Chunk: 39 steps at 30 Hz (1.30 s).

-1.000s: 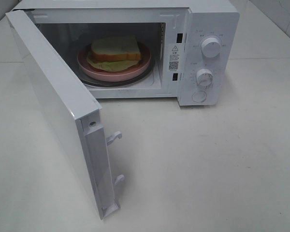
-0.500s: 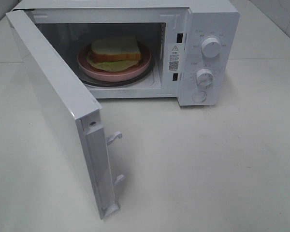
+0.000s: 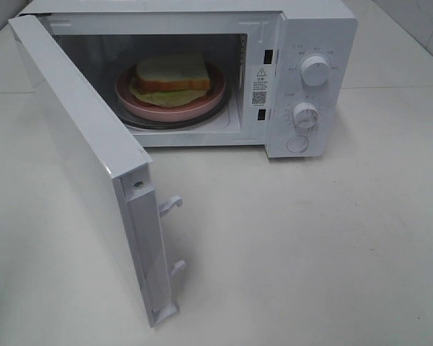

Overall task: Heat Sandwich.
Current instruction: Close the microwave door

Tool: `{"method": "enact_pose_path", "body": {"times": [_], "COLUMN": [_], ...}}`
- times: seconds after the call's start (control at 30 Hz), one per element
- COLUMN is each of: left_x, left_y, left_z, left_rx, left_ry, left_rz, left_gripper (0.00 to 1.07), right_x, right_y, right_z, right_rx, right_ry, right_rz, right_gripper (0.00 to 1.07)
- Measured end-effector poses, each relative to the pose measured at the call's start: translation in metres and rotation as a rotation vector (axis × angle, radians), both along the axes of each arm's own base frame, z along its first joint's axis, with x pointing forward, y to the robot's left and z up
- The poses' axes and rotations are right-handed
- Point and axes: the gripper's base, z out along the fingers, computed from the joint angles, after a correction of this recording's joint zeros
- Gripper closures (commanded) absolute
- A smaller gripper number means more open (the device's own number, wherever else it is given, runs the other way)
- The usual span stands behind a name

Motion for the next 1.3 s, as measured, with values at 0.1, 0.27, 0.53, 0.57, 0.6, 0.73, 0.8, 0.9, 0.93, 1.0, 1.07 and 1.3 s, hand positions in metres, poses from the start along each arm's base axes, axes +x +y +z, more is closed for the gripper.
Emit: {"method": "enact_pose_path", "body": {"times": [0.1, 0.27, 0.53, 0.57, 0.6, 0.73, 0.8, 0.9, 0.93, 1.0, 1.07, 1.3], "left_x": [0.007, 0.026, 0.045, 0.045, 0.048, 0.058, 0.063, 0.074, 0.078, 0.089, 0.093, 0.119], "left_y": [0.000, 0.002, 0.007, 0.007, 0.008, 0.010, 0.011, 0.013, 0.013, 0.014, 0.014, 0.007], "left_z": [-0.005, -0.026, -0.052, -0.052, -0.056, -0.066, -0.069, -0.072, -0.074, -0.078, -0.080, -0.088], "left_rx": [-0.002, 0.025, 0.063, 0.063, 0.064, 0.071, 0.075, 0.081, 0.087, 0.099, 0.097, 0.083], "left_ry": [0.015, -0.002, -0.147, -0.147, -0.162, -0.217, -0.230, -0.240, -0.237, -0.244, -0.247, -0.246], "left_rz": [0.005, 0.012, 0.049, 0.049, 0.056, 0.084, 0.093, 0.106, 0.109, 0.112, 0.112, 0.033], "left_gripper": [1.06, 1.06, 1.06, 1.06, 1.06, 1.06, 1.06, 1.06, 1.06, 1.06, 1.06, 1.06], "right_x": [0.000, 0.000, 0.000, 0.000, 0.000, 0.000, 0.000, 0.000, 0.000, 0.000, 0.000, 0.000], "right_y": [0.000, 0.000, 0.000, 0.000, 0.000, 0.000, 0.000, 0.000, 0.000, 0.000, 0.000, 0.000], "right_z": [0.000, 0.000, 0.000, 0.000, 0.000, 0.000, 0.000, 0.000, 0.000, 0.000, 0.000, 0.000], "right_rx": [0.000, 0.000, 0.000, 0.000, 0.000, 0.000, 0.000, 0.000, 0.000, 0.000, 0.000, 0.000], "right_ry": [0.000, 0.000, 0.000, 0.000, 0.000, 0.000, 0.000, 0.000, 0.000, 0.000, 0.000, 0.000], "right_rz": [0.000, 0.000, 0.000, 0.000, 0.000, 0.000, 0.000, 0.000, 0.000, 0.000, 0.000, 0.000], "right_gripper": [0.31, 0.31, 0.31, 0.31, 0.31, 0.31, 0.31, 0.31, 0.31, 0.31, 0.31, 0.31]}}
